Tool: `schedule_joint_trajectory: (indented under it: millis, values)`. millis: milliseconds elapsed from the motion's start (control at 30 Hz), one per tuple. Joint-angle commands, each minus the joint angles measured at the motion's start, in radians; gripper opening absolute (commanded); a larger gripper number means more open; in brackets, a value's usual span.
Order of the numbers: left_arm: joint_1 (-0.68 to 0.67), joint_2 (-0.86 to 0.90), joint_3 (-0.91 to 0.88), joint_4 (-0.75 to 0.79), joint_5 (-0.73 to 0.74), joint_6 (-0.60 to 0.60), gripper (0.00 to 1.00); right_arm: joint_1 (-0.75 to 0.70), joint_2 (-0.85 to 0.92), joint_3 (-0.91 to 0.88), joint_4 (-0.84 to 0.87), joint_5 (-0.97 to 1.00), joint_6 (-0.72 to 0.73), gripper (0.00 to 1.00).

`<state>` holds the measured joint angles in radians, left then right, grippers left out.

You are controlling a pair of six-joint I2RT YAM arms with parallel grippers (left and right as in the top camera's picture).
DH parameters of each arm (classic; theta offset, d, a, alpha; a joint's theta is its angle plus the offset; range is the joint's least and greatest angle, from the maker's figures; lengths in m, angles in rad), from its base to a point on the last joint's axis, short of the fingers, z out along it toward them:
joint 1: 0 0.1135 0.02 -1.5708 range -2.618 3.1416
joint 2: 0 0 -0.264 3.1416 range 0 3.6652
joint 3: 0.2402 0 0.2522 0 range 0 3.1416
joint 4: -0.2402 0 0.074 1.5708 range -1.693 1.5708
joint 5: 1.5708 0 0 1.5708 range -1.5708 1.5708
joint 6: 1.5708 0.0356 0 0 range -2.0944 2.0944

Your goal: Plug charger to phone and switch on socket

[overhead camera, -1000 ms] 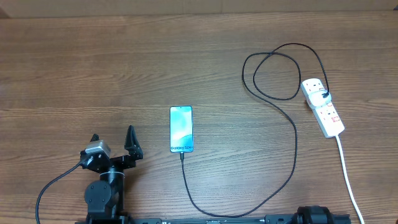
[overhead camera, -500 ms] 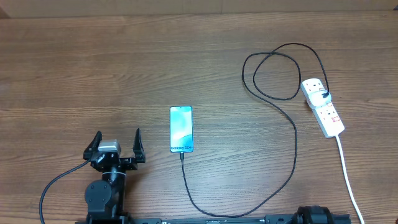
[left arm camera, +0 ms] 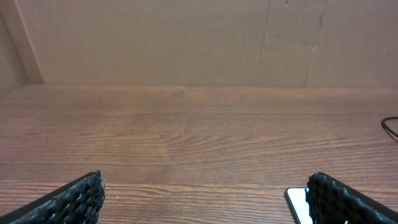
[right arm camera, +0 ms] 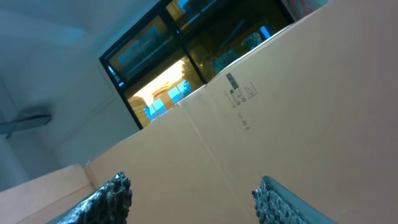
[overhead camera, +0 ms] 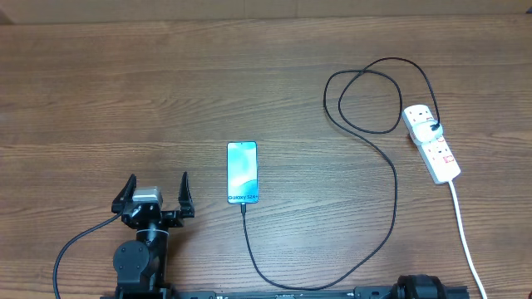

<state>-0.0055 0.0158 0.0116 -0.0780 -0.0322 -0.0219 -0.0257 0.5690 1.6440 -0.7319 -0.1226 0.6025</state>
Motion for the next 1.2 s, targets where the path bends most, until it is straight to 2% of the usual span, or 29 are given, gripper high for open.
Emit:
schedule_joint_trajectory:
  millis: [0,433,833,1167]
  values:
    - [0.006,-0.012,-0.007,0.003,0.015,0.019,1.0,-0.003,-0.031,-0.001,0.01,-0.052,-0.005,0.66]
    - [0.006,-0.012,-0.007,0.003,0.015,0.019,0.99,-0.007,-0.34,-0.001,0.012,-0.08,-0.008,0.68]
    - [0.006,-0.012,-0.007,0.003,0.015,0.019,1.0,-0.013,-0.544,0.0,0.012,-0.058,-0.009,0.72]
    - [0.006,-0.012,-0.007,0.003,0.015,0.019,1.0,0.036,-0.564,0.074,-0.037,-0.051,-0.009,0.76]
